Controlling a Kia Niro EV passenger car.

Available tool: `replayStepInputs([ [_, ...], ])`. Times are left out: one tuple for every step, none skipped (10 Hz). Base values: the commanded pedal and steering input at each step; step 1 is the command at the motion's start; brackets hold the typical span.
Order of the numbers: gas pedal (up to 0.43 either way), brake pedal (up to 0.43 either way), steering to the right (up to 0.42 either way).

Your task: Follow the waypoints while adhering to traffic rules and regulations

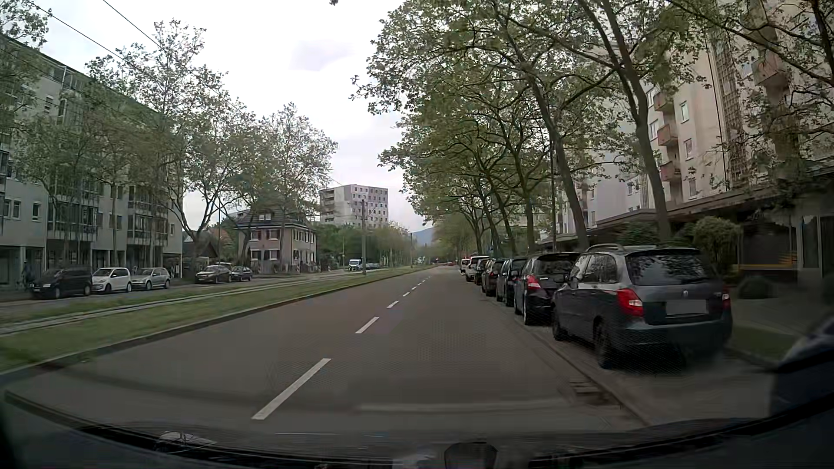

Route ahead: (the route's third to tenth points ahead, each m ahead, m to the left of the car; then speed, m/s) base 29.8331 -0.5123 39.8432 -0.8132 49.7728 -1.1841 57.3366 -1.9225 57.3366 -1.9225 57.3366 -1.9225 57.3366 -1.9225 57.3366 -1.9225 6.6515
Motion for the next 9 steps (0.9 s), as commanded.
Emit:
replayStepInputs([
  [0.098, 0.000, 0.000],
  [0.087, 0.000, -0.001],
  [0.079, 0.000, -0.001],
  [0.079, 0.000, -0.001],
  [0.067, 0.000, 0.000],
  [0.067, 0.000, 0.000],
  [0.067, 0.000, 0.000],
  [0.067, 0.000, 0.001],
  [0.067, 0.000, 0.003],
])
